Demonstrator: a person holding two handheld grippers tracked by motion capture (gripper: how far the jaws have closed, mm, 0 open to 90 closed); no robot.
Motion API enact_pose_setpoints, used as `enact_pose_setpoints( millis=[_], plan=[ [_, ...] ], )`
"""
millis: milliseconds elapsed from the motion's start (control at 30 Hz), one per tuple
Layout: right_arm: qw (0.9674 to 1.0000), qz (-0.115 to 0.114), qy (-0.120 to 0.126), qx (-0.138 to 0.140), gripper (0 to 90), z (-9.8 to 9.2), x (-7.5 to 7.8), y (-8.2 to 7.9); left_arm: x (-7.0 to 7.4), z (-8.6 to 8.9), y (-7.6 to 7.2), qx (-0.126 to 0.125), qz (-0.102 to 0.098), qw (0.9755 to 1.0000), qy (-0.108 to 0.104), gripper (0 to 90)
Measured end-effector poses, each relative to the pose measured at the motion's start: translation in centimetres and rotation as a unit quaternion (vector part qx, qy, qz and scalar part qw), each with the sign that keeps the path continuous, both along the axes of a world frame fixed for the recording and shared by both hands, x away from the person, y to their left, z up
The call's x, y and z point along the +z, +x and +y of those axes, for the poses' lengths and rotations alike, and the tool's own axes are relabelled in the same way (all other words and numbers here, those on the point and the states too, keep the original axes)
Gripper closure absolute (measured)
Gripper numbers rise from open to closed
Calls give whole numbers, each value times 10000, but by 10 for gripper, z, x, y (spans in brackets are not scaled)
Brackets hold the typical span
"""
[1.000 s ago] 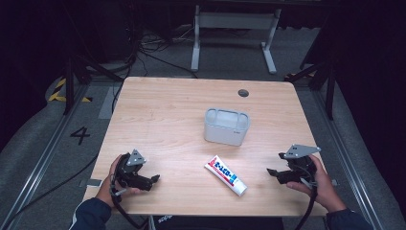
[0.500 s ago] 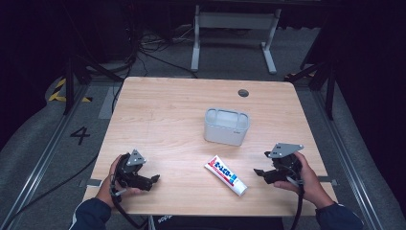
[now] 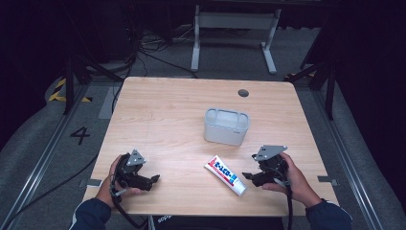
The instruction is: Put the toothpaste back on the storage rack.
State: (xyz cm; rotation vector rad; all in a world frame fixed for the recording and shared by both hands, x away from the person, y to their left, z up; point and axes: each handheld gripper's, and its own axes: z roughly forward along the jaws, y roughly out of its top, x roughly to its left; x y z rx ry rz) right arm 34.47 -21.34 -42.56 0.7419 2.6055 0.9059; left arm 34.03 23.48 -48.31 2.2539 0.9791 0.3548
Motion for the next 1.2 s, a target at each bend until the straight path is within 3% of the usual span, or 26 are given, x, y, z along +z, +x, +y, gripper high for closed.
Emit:
enact_pose_setpoints(
  millis=[633,1200],
  plan=[
    [9985,122,-142,522,285,52,-6,2,0,0,0,-1,-2,10000,5,12],
    [9949,475,-645,614,271,90,-24,10,0,0,0,15,-8,10000,-3,13]
  ],
)
